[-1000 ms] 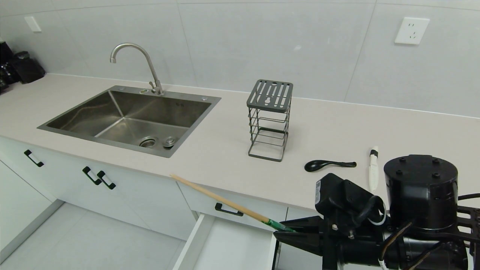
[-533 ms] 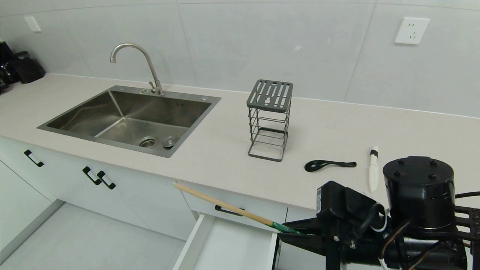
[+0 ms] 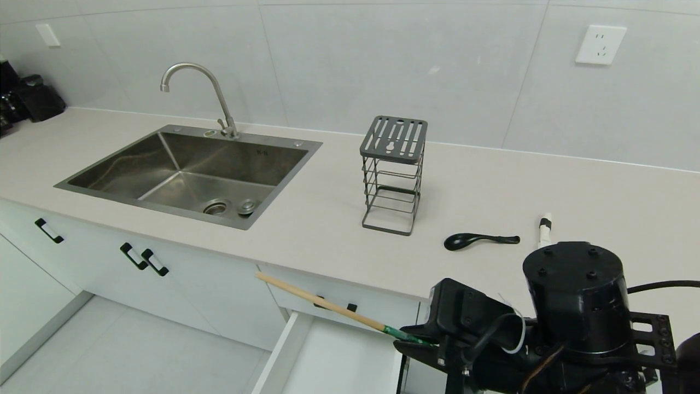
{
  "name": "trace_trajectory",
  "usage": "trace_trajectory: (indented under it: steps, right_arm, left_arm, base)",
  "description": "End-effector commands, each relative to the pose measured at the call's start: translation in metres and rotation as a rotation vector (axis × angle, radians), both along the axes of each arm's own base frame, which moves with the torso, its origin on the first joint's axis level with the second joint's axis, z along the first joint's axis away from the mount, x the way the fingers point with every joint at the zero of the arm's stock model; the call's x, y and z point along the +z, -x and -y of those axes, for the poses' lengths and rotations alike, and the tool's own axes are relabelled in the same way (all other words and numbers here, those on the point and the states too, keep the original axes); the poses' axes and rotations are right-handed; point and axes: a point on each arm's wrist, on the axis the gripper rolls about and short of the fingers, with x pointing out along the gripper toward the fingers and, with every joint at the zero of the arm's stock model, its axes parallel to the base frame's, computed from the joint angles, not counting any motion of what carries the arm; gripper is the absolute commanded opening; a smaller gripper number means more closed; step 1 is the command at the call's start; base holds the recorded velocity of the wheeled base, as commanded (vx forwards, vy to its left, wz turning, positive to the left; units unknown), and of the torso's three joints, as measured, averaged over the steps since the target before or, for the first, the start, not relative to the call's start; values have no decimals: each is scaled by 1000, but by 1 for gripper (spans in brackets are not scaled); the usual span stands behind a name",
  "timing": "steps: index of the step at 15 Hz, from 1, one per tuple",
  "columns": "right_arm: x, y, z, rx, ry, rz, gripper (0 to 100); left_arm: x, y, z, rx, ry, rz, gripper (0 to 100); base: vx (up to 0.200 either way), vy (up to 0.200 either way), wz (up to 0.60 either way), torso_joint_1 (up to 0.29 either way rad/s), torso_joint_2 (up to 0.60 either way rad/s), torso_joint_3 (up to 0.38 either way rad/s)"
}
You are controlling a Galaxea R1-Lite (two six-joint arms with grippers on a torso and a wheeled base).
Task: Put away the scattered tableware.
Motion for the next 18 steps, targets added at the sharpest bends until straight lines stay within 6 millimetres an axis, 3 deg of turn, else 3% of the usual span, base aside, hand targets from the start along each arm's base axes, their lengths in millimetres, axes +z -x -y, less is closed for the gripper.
trace_trajectory:
  steps: [1,9,14,18]
  right_arm:
    - [1,1,-8,5,1,7,0]
    - [0,3,-16,11,-1,6,0]
    - [8,16,-37,76,-44,-3,0]
    - [8,19,-40,82,-49,-16,0]
  left_arm:
    - [0,0,0,0,0,-1,100]
    - [0,0,0,2,0,-1,100]
    - [0,0,0,2,0,-1,100]
    - [0,0,0,2,0,-1,100]
  base:
    - [0,0,0,-159,295,154]
    - [0,0,0,-265,526,256]
    - [0,0,0,-265,517,249]
    - [0,0,0,-259,491,227]
